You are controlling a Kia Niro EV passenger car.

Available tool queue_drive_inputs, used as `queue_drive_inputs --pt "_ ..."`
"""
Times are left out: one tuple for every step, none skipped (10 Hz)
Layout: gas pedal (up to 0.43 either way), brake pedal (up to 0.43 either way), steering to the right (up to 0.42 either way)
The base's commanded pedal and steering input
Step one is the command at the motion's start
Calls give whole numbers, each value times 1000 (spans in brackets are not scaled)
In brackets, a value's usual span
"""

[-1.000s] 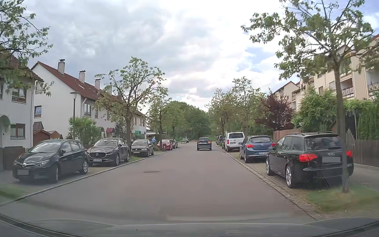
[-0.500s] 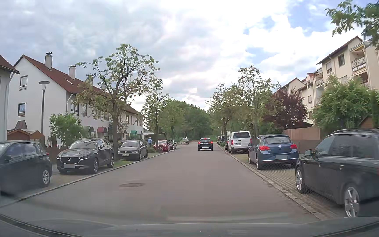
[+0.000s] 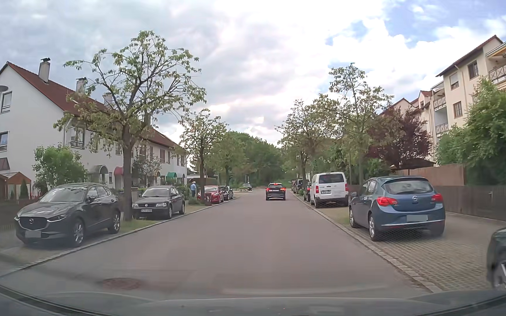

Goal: Follow the waypoints while adhering to traffic rules and regulations

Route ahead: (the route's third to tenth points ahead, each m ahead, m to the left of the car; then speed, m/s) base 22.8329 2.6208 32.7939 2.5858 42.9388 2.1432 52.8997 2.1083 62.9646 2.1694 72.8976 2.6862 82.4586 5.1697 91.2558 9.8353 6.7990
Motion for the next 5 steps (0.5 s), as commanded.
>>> queue_drive_inputs --pt "39 18 1" --pt "47 18 1" --pt "59 18 1" --pt "79 18 2" --pt "87 18 2"
